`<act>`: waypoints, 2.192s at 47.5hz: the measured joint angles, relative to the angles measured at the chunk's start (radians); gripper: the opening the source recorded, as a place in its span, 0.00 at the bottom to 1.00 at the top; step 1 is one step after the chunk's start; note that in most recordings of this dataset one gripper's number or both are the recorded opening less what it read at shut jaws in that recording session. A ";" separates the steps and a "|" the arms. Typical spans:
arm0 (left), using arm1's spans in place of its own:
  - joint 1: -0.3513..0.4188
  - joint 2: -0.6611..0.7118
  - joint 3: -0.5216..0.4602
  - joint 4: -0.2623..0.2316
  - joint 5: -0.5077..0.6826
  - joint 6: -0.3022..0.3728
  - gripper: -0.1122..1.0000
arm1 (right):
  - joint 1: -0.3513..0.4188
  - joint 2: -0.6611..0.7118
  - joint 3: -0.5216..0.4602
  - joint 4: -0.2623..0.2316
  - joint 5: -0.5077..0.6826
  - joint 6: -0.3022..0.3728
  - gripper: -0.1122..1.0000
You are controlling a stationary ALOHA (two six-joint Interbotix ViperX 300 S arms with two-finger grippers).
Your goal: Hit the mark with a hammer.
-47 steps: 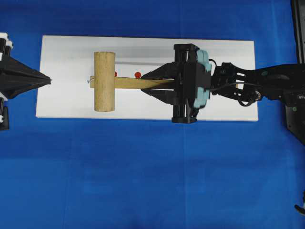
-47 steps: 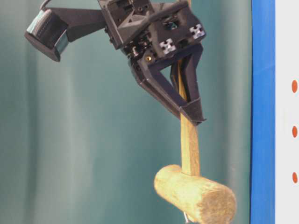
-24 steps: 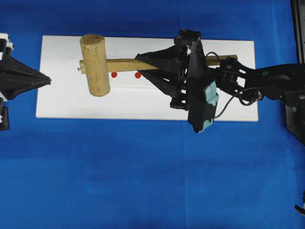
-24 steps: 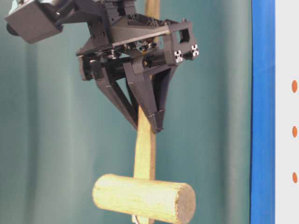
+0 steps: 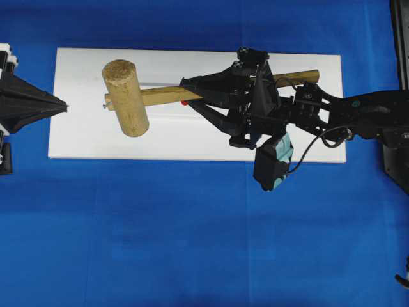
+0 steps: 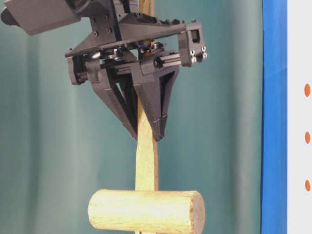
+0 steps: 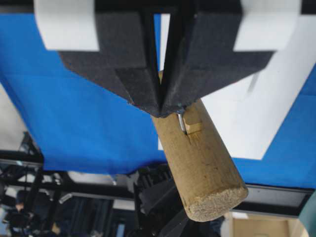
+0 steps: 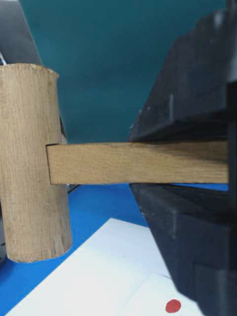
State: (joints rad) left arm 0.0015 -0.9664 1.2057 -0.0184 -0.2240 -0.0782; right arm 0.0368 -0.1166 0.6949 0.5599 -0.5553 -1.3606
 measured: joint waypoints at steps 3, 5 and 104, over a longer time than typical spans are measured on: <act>0.000 0.000 0.000 0.000 -0.002 -0.006 0.11 | -0.002 0.000 0.000 0.000 0.000 0.000 0.19; 0.000 0.000 0.000 -0.002 -0.002 -0.015 0.11 | -0.002 0.000 0.000 0.000 0.000 0.000 0.19; 0.089 0.522 -0.201 -0.006 -0.301 -0.304 0.51 | -0.003 0.000 -0.002 0.014 0.037 -0.002 0.19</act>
State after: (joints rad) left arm 0.0905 -0.4449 1.0048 -0.0245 -0.5246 -0.3820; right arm 0.0337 -0.1166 0.6934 0.5737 -0.5185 -1.3622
